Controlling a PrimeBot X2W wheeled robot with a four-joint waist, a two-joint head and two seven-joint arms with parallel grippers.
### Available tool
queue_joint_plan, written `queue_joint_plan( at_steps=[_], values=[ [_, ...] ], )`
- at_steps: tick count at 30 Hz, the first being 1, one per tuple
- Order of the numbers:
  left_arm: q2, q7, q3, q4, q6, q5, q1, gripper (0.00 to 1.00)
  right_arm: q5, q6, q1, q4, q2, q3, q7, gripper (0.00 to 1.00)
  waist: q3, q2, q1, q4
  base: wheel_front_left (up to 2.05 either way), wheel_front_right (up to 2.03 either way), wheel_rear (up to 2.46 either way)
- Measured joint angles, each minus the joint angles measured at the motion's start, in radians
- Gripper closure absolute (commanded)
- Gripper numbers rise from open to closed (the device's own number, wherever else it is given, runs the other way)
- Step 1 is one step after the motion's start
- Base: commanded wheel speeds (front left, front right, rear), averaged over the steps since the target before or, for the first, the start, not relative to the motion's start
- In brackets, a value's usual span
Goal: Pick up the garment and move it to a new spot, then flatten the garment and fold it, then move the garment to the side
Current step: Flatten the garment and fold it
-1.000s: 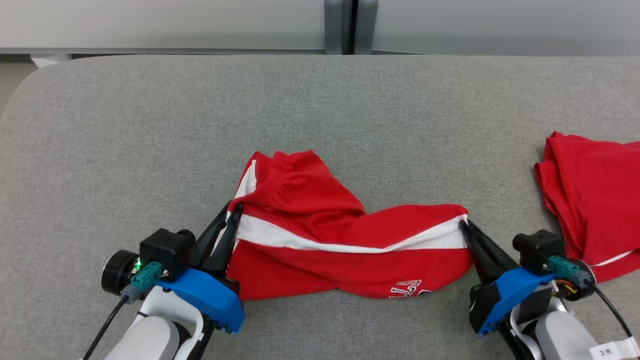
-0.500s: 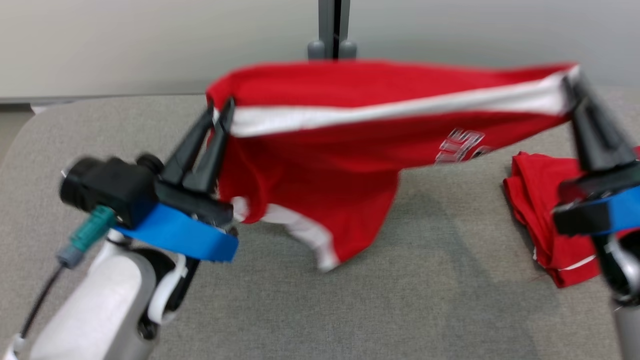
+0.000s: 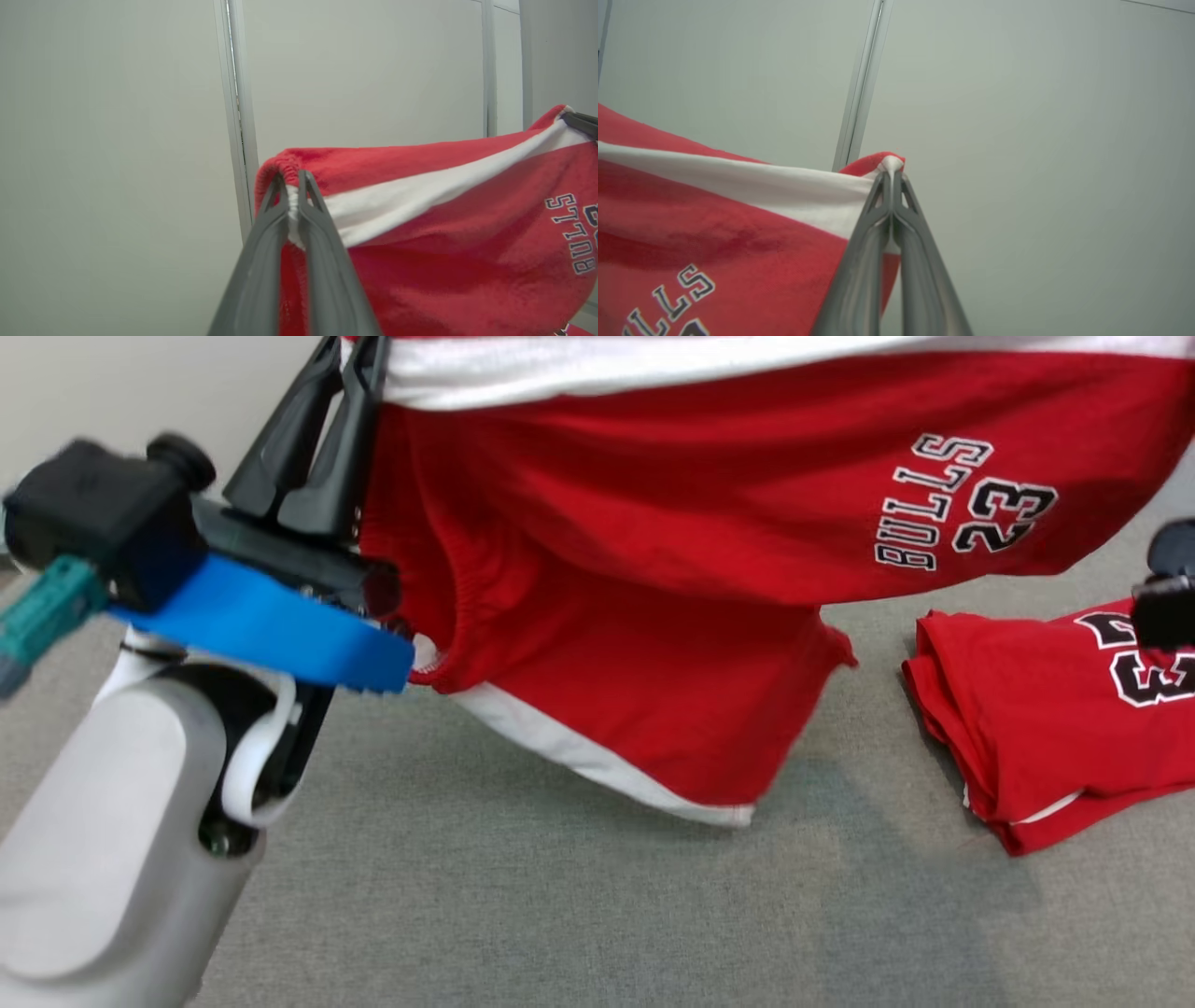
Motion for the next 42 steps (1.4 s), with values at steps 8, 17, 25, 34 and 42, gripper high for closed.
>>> queue_joint_plan(
  at_steps=[8,17,25,34,42],
  values=[
    [-0.089,-0.035,0.019,0.388,-0.088,-0.073,-0.231,1.00,-0.010,0.000,-0.281,0.292,0.015,0.082,-0.057,1.00,0.111,0.0002,0.0004,-0.018,0.00,0.00,0.00],
    [-0.167,-0.263,0.081,0.900,-0.146,-0.081,-0.473,1.00,-0.058,0.001,-0.582,0.739,0.137,0.148,-0.238,1.00,0.168,0.0001,0.0001,-0.039,0.00,0.00,0.00],
    [-0.270,-0.313,0.101,1.277,-0.193,-0.160,-0.379,1.00,0.009,0.001,-0.511,1.106,0.245,0.290,-0.324,1.00,0.184,0.0003,0.0001,-0.049,0.00,0.00,0.00],
    [-0.345,-0.348,0.058,1.368,-0.227,-0.197,-0.121,1.00,0.154,0.000,-0.233,1.210,0.265,0.401,-0.413,1.00,0.178,0.0002,0.0001,-0.013,0.00,0.00,0.00],
    [-0.307,-0.352,0.063,1.077,-0.231,-0.160,0.157,1.00,0.199,0.000,0.084,0.956,0.181,0.343,-0.425,1.00,0.088,0.0000,-0.0002,0.009,0.00,0.00,0.00]
  ],
)
